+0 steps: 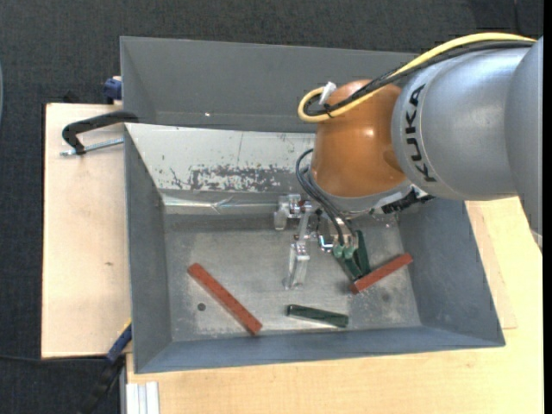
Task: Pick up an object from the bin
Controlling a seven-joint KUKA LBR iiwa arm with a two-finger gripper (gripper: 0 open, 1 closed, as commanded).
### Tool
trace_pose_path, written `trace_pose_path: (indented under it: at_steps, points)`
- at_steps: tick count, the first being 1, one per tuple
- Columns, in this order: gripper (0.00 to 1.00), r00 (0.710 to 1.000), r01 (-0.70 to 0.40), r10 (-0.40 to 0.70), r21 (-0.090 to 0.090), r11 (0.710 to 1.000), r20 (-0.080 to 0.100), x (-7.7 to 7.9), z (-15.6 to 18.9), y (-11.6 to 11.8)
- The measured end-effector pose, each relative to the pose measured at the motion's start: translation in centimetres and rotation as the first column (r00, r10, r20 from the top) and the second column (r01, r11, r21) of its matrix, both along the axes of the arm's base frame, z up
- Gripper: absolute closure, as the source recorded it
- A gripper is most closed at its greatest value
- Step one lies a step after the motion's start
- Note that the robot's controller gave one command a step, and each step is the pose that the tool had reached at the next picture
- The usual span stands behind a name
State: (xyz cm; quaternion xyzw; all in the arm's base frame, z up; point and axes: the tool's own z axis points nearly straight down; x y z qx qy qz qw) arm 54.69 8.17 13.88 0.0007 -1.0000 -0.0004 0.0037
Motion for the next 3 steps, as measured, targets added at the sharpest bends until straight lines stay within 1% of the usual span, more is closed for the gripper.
trace_pose_path:
  at_steps: [1, 2, 3]
  points:
    - [0.00, 1.000, 0.001, -0.001, 0.001, 1.000, 0.007, 0.1, 0.4, 0.0]
    - [0.00, 0.998, -0.069, 0.069, 0.003, 0.998, 0.009, -1.6, 1.2, -2.1]
    - [0.00, 0.941, -0.337, 0.337, -0.003, 0.941, 0.010, -4.0, -1.7, -3.9]
